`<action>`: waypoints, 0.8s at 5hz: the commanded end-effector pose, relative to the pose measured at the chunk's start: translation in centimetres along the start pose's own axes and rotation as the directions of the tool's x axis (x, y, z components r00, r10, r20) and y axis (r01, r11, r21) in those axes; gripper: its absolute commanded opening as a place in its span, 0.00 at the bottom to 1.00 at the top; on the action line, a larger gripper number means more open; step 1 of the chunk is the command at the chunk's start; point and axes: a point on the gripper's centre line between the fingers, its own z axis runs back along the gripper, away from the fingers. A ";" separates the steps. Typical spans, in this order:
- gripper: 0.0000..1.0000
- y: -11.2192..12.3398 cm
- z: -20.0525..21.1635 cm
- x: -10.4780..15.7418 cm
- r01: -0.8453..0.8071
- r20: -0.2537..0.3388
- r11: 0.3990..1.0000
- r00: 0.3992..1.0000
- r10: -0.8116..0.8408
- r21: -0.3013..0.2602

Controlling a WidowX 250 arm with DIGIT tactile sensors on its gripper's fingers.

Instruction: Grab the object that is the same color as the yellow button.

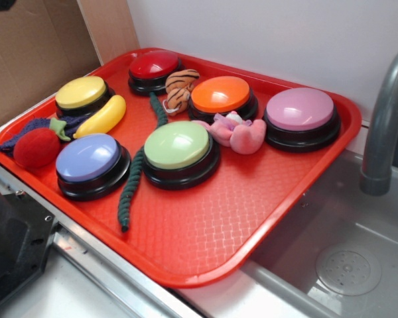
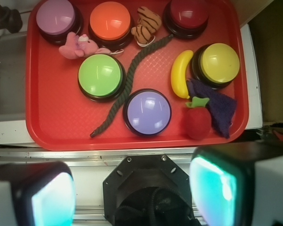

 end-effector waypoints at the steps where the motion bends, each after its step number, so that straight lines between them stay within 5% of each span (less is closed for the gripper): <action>1: 1.00 0.0 0.0 0.0 0.000 0.000 1.000 1.000 0.000 0.000; 2: 1.00 2.3 -1.8 1.7 -0.094 -0.008 0.995 0.996 0.094 0.029; 3: 1.00 4.2 -3.7 3.5 -0.153 0.034 0.987 0.987 0.154 -0.039; 4: 1.00 7.1 -7.7 5.6 -0.305 0.063 0.952 0.950 0.304 0.008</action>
